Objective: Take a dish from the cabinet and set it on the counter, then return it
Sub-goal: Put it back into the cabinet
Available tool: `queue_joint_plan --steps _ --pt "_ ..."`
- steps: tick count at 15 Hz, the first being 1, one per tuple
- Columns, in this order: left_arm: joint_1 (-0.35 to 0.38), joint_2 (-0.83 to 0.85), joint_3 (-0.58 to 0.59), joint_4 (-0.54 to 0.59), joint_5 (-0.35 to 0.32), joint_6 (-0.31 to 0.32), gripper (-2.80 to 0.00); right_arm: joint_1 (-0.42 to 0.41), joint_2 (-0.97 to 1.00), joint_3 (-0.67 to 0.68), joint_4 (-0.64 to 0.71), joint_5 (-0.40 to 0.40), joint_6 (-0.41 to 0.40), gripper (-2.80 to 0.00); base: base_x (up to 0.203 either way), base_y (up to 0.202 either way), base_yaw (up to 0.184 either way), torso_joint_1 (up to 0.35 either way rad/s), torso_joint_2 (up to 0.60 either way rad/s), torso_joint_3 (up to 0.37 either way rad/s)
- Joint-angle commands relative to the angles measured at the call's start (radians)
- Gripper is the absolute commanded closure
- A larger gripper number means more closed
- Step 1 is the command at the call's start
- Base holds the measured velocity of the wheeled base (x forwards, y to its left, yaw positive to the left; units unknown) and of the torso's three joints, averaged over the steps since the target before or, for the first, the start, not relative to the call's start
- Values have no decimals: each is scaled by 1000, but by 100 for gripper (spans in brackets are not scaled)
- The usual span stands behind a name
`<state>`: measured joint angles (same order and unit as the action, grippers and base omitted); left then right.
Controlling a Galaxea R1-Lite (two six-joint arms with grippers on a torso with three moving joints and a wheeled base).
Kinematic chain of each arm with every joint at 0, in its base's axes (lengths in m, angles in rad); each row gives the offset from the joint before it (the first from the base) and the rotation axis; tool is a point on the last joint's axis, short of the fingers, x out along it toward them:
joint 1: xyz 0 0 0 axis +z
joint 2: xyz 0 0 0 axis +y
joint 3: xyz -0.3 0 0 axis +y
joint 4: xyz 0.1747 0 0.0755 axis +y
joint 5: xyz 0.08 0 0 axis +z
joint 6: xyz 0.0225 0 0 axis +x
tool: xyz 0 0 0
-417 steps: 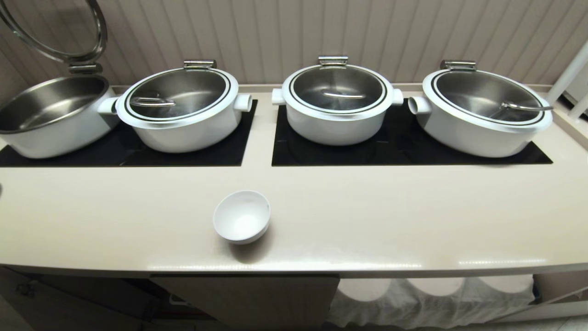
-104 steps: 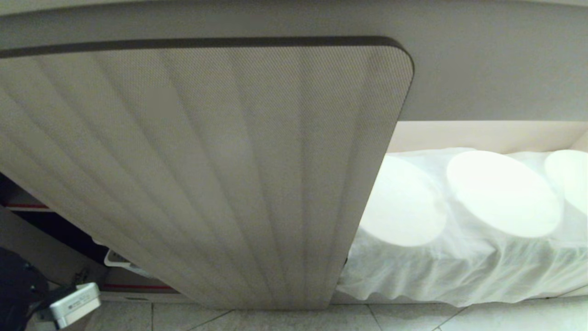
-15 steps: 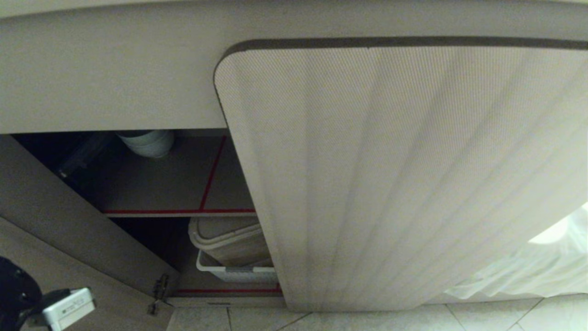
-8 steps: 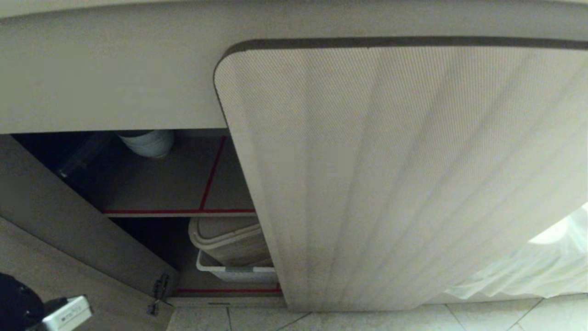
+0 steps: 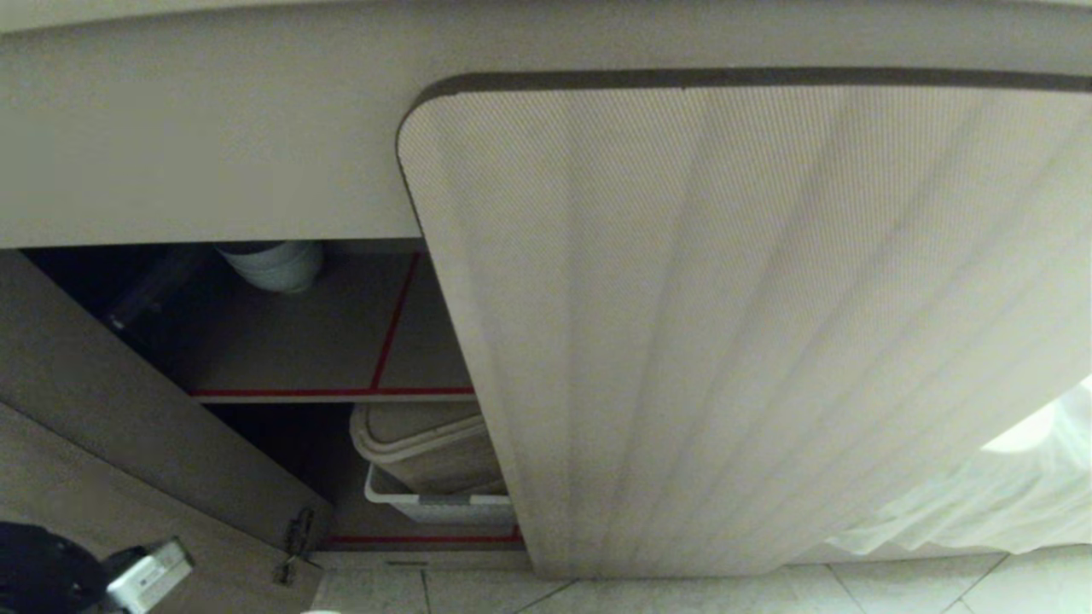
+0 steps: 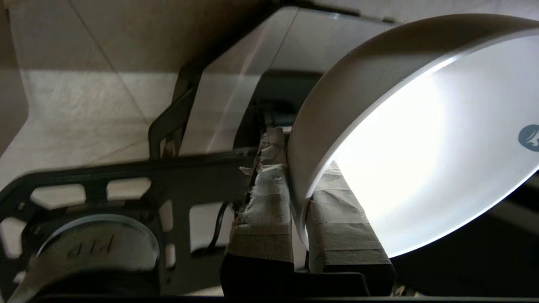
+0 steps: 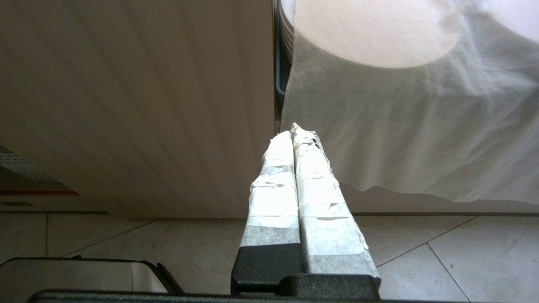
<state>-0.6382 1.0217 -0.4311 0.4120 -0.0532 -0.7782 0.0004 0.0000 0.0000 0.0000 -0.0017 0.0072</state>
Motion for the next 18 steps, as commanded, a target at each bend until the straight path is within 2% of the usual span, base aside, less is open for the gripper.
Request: queue_joint_plan --steps 1,6,9,12,16,18 --pt "33 5 54 -65 1 -4 0 0 0 0 0 0 0 0 0 0 0 0 0 0" --pt "112 73 88 -194 19 -11 0 1 0 0 0 0 -1 0 0 0 0 0 0 0" --pt "117 147 90 -251 90 -53 0 0 0 0 0 0 -1 0 0 0 0 0 0 0" --pt "117 194 86 -281 132 -96 0 0 0 0 0 0 -1 0 0 0 0 0 0 0" --pt "124 213 86 -337 147 -101 0 0 0 0 0 0 -1 0 0 0 0 0 0 0" --pt "156 250 88 -383 146 -103 0 0 0 0 0 0 0 0 0 0 0 0 0 0"
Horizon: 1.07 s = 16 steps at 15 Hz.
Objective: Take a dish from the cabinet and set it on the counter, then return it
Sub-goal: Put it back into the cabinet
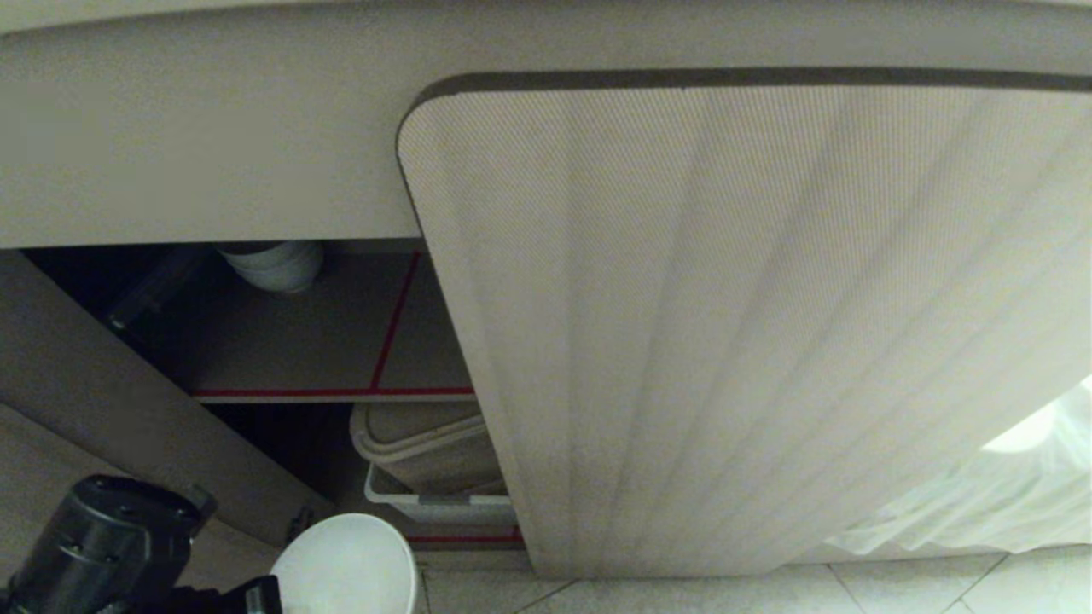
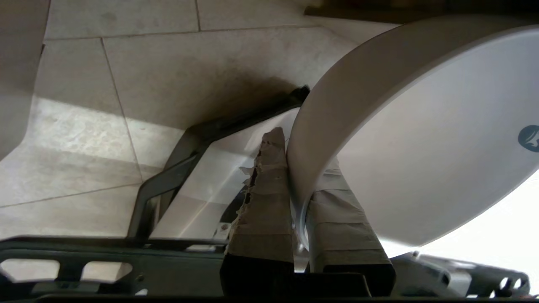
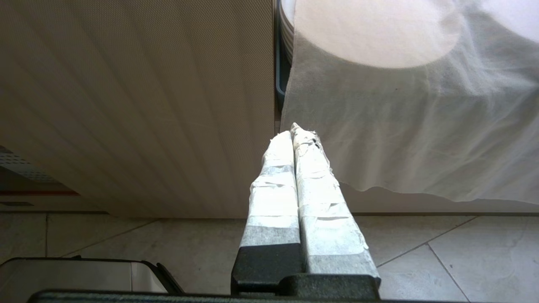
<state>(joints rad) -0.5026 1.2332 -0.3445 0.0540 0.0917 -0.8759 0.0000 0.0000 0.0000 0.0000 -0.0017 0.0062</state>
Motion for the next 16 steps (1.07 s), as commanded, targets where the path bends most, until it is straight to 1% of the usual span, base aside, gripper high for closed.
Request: queue_joint_plan --steps 1,2,3,5,7,8,10,12,13,14,16 --pt "34 65 4 -70 2 -6 0 0 0 0 0 0 0 0 0 0 0 0 0 0" --pt "45 91 5 -133 9 -11 0 0 0 0 0 0 0 0 0 0 0 0 0 0" --pt "48 101 5 -173 17 -18 0 0 0 0 0 0 0 0 0 0 0 0 0 0" --pt "51 104 5 -194 20 -25 0 1 0 0 0 0 0 0 0 0 0 0 0 0" --pt "53 118 -9 -197 24 -94 0 0 0 0 0 0 0 0 0 0 0 0 0 0" --pt "52 124 -17 -197 32 -118 0 0 0 0 -1 0 1 0 0 0 0 0 0 0" --pt "50 142 -21 -197 74 -144 0 0 0 0 0 0 0 0 0 0 0 0 0 0" --pt "50 164 -39 -197 115 -213 0 1 0 0 0 0 0 0 0 0 0 0 0 0" --pt "50 169 -49 -197 121 -245 0 0 0 0 0 0 0 0 0 0 0 0 0 0" --pt "50 169 -58 -197 129 -270 0 0 0 0 0 0 1 0 0 0 0 0 0 0" --pt "50 172 -84 -197 174 -320 0 0 0 0 0 0 1 0 0 0 0 0 0 0"
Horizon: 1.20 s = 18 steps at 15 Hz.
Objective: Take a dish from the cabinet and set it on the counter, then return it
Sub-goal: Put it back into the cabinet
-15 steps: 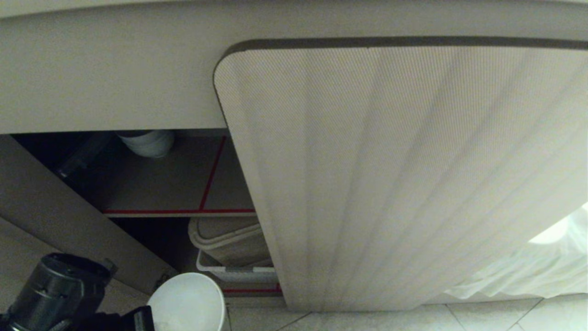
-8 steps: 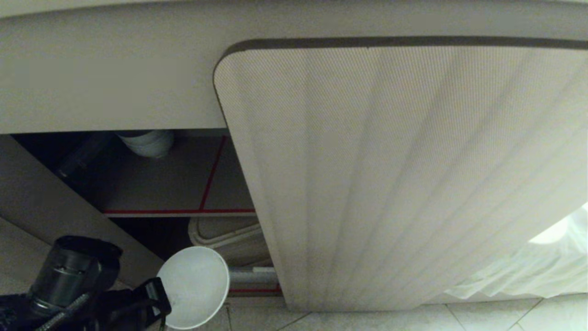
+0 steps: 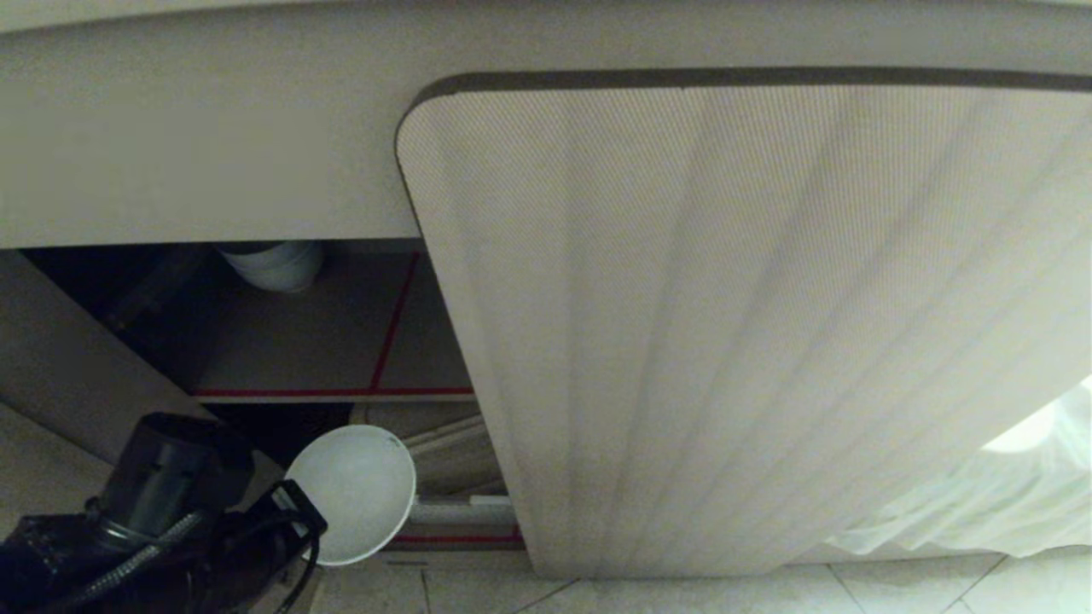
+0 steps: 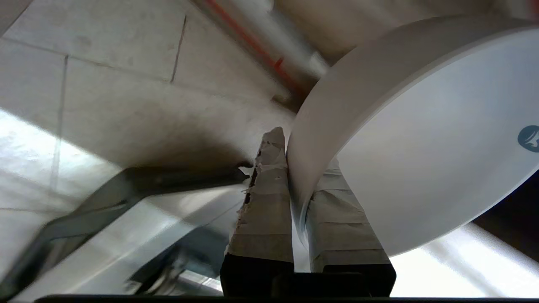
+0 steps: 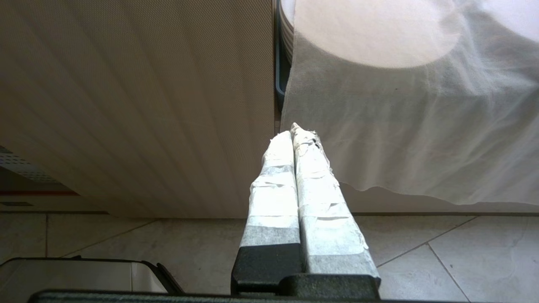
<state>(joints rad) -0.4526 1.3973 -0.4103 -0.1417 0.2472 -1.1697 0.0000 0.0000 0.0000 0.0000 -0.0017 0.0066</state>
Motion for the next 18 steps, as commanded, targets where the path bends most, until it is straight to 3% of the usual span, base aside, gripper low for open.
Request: queue_joint_plan --steps 1,5,9,13,18 --pt "-3 8 -26 -1 24 -43 0 2 0 0 0 0 1 0 0 0 0 0 0 0" --pt "-1 0 -39 -2 49 -67 0 1 0 0 0 0 0 0 0 0 0 0 0 0" --pt "1 1 -29 -119 50 -65 0 0 0 0 0 0 0 0 0 0 0 0 0 0" --pt "4 22 -30 -126 50 -81 0 0 0 0 0 0 0 0 0 0 0 0 0 0" --pt "74 69 -45 -189 37 -98 0 2 0 0 0 0 0 0 0 0 0 0 0 0"
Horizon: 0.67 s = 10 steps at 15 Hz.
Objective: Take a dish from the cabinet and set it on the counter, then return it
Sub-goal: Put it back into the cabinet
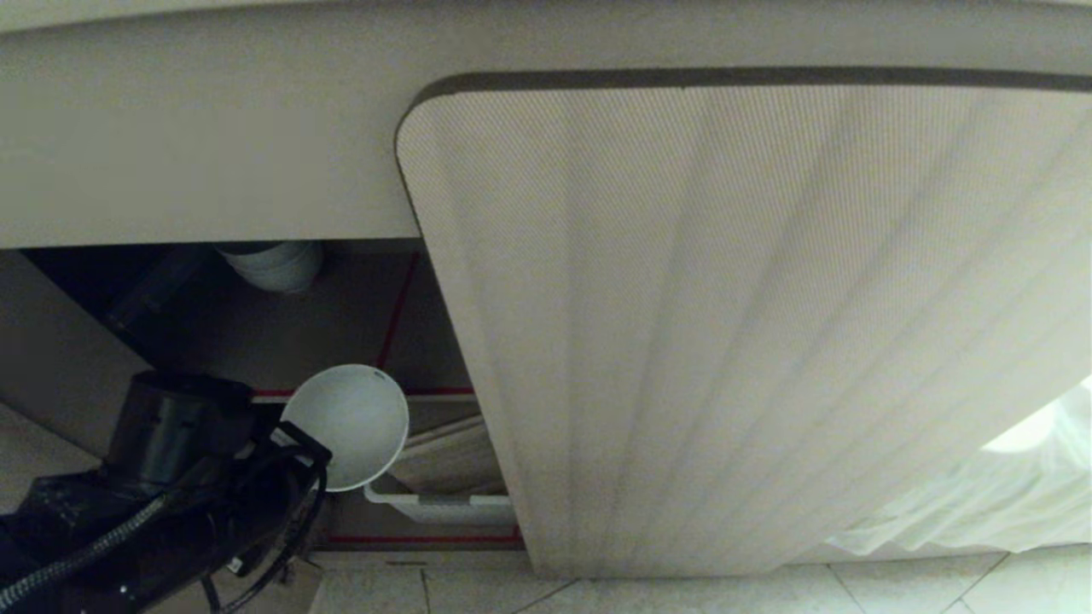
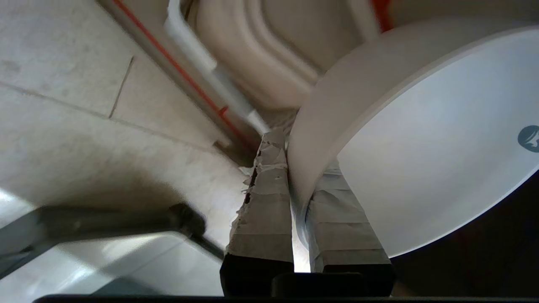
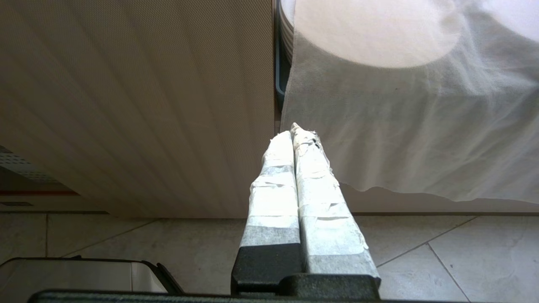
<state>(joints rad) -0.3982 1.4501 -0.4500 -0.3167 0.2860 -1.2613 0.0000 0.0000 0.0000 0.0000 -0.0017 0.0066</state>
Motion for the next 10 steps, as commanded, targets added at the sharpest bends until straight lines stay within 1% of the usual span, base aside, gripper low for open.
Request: queue_joint_plan --steps 1,7,10 --pt "21 24 -7 -16 -7 -4 0 0 0 0 -1 0 0 0 0 0 0 0 0 0" --pt "21 74 -91 -8 -18 -4 0 0 0 0 0 0 0 0 0 0 0 0 0 0" --pt "24 91 -116 11 -40 -4 0 0 0 0 0 0 0 0 0 0 0 0 0 0"
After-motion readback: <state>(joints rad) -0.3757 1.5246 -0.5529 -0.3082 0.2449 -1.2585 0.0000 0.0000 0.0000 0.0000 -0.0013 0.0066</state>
